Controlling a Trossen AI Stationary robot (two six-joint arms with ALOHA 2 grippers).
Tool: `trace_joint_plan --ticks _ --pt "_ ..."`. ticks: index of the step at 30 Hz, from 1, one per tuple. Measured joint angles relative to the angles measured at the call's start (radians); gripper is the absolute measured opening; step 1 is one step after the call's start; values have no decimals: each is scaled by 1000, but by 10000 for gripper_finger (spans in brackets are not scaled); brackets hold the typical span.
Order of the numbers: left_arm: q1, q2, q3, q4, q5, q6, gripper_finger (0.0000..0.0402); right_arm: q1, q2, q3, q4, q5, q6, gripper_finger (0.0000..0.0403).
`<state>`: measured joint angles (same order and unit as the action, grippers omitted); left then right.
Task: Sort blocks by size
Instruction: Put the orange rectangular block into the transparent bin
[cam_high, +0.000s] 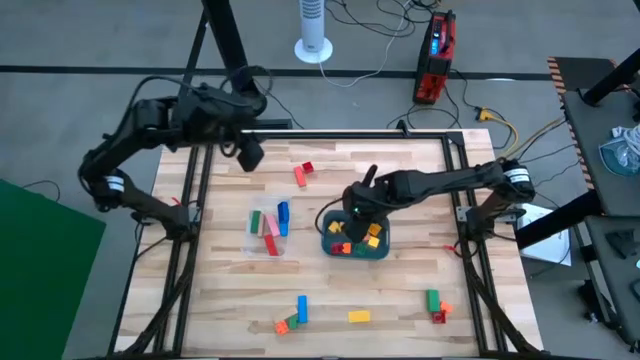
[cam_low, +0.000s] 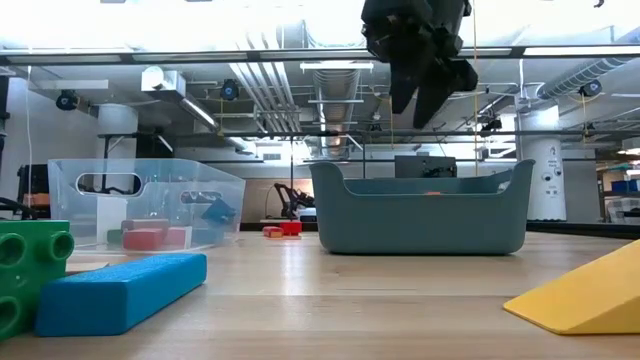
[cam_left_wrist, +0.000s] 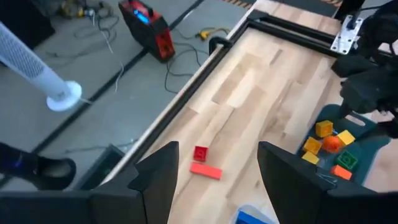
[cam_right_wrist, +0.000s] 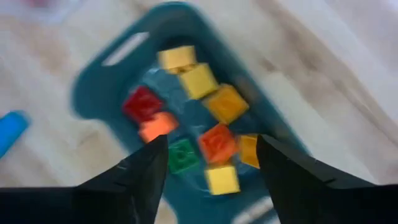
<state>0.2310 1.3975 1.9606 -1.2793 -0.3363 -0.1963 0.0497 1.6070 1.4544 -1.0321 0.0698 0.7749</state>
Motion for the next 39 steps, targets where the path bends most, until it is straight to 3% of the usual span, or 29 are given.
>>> trace_joint_plan --ticks 6,15,23,32,39 --pt "1 55 0 -47 13 -107 205 53 -71 0 -218 256 218 252" --pt "22 224 0 -85 176 -186 205 85 -297 0 -211 399 260 224" --pt "67 399 -38 21 236 -214 205 88 -371 0 -155 414 201 189" --pt "166 465 -277 172 298 -374 205 132 -360 -2 -163 413 165 152" --pt "258 475 -413 296 303 -398 205 130 -359 -3 -164 447 88 140"
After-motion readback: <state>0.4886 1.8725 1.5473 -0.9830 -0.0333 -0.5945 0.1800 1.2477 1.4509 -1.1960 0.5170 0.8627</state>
